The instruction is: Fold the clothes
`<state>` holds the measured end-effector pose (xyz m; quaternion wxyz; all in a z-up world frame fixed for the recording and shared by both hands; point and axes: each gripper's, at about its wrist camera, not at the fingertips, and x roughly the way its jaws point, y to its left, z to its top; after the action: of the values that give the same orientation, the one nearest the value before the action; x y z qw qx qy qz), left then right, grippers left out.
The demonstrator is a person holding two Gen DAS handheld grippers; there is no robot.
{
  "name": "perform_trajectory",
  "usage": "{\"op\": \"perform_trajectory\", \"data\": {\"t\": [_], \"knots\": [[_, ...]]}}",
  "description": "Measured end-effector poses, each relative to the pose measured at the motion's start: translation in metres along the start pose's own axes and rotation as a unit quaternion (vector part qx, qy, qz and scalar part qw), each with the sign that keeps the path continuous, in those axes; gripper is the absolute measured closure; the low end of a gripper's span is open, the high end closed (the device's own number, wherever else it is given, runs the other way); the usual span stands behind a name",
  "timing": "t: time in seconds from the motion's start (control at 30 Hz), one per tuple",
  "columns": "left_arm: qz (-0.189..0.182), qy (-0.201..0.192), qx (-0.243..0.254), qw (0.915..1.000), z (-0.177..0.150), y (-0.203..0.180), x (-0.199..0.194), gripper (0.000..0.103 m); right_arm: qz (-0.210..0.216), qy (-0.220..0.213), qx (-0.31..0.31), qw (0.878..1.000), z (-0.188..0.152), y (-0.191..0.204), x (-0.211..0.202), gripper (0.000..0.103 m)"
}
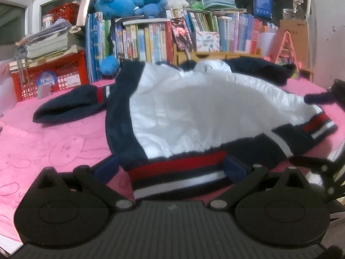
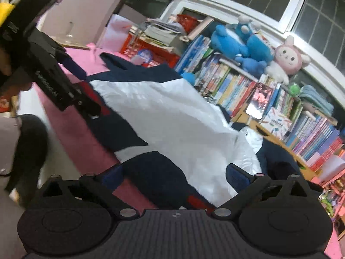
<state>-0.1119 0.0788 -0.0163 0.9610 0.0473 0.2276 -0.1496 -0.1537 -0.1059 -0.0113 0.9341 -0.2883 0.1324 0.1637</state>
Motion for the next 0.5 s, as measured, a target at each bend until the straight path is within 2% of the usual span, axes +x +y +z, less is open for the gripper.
{"op": "perform_trajectory", "data": {"t": [0.1,0.2,0.3,0.4,0.47,0.5], "knots": [[-0.025,-0.010,0.001,0.9996,0.001,-0.002,-0.005,0.000,-0.043,-0.005,0.030,0.999,0.005,-0.009,0.003,0.001],[-0.044,-0.018,0.003,0.9989,0.002,-0.005,-0.007,0.000,-0.099,-0.010,0.096,0.990,0.009,-0.035,0.007,0.001],[-0.047,-0.025,0.017,0.9984,0.008,-0.014,-0.002,0.000,-0.104,-0.016,0.158,0.982,0.012,-0.057,0.008,0.000],[-0.071,-0.043,0.040,0.9958,0.013,-0.025,-0.004,0.000,-0.116,-0.030,0.157,0.980,0.018,-0.060,0.009,0.001],[-0.062,-0.050,0.077,0.9939,0.013,-0.037,-0.002,0.000,-0.122,-0.041,0.154,0.980,0.023,-0.060,0.009,0.001],[-0.031,-0.046,0.099,0.9935,0.013,-0.041,0.004,0.000,-0.121,-0.044,0.155,0.979,0.025,-0.060,0.009,0.001]]}}
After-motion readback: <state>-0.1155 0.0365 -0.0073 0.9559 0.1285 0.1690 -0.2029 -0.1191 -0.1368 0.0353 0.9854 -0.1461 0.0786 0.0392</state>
